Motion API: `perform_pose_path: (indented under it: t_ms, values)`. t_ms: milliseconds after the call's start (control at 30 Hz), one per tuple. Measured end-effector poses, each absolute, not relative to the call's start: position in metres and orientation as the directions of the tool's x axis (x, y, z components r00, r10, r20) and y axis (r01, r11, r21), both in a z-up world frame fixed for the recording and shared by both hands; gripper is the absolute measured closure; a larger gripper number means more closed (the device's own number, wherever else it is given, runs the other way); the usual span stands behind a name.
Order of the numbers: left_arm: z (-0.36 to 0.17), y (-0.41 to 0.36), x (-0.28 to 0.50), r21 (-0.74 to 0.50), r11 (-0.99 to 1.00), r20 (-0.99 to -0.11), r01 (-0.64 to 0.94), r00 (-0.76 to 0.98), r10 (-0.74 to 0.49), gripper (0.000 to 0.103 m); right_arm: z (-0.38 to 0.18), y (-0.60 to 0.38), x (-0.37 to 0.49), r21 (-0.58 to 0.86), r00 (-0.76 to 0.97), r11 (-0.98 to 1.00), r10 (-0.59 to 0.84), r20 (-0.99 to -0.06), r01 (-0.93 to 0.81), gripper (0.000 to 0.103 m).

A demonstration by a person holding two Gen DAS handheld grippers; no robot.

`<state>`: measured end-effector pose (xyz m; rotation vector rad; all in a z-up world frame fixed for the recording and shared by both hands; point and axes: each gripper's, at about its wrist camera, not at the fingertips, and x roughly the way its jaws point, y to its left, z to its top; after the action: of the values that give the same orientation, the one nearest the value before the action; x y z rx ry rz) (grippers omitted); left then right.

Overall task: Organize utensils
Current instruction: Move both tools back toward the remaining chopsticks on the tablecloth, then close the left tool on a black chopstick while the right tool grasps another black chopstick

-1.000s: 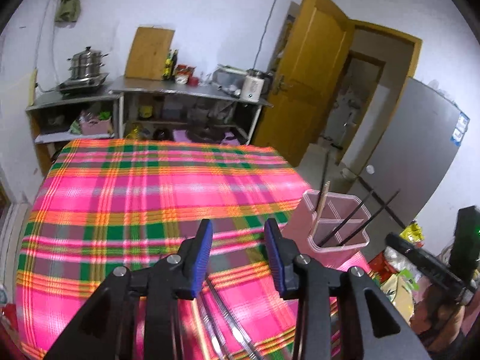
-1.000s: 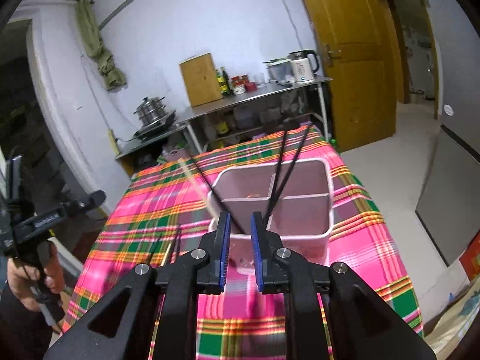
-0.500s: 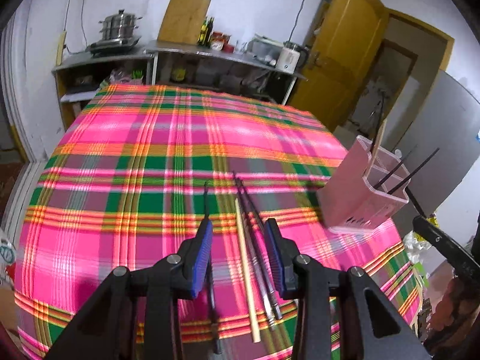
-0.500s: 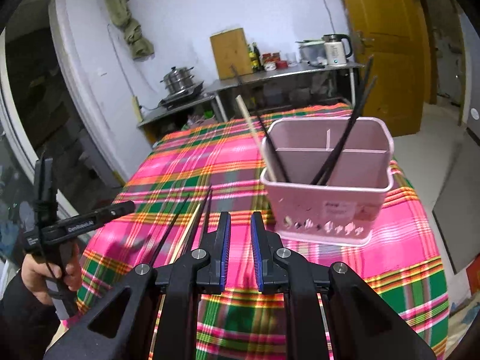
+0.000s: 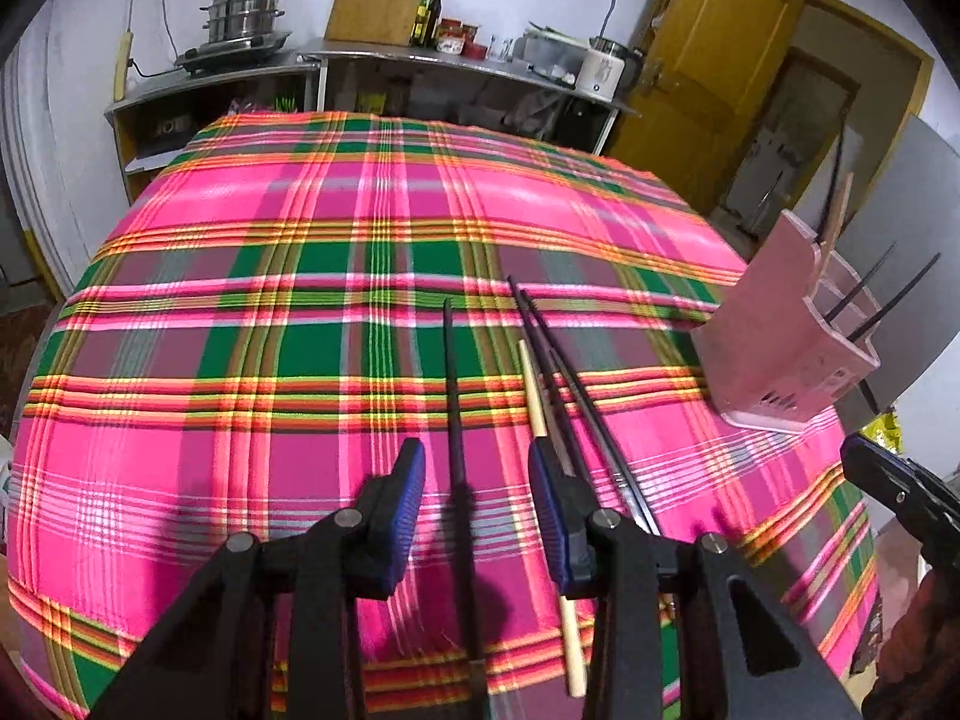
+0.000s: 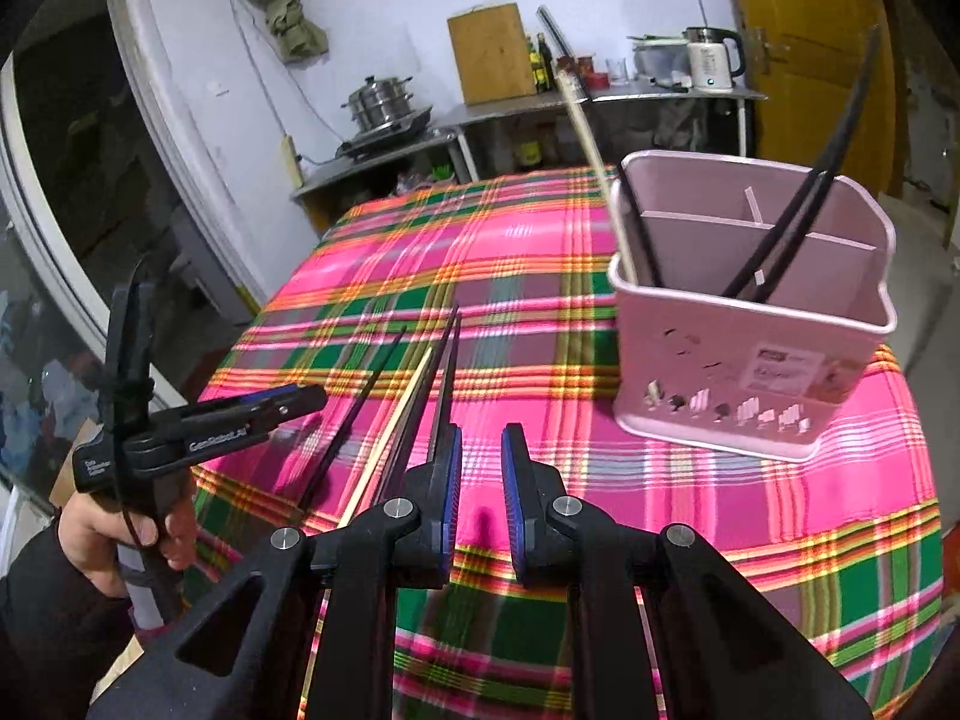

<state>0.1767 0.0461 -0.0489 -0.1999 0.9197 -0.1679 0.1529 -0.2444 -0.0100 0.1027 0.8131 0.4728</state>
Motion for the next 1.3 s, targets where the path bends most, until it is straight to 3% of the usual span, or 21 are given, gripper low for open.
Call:
perform_pose_path:
  t_ms: [333, 767, 1300]
  values:
    - [-0.074, 0.041, 0.203, -0.193, 0.978, -0.804, 0.075, 0.559, -0.201, 0.067, -0.046, -0.204, 0.185, 0.255, 0.502, 0.877, 0.449, -0.739, -0.408, 0.089]
    - [-0.084, 0.045, 0.208, -0.146, 0.986, -0.8, 0.077, 0.578, -0.164, 0.09, -0.084, -0.173, 0.222, 0.228, 0.441, 0.881, 0.414, -0.797, -0.415, 0.089]
    - [-0.085, 0.05, 0.204, -0.155, 0.986, -0.795, 0.064, 0.584, -0.163, 0.09, -0.088, -0.166, 0.239, 0.199, 0.438, 0.886, 0.39, -0.81, -0.419, 0.089]
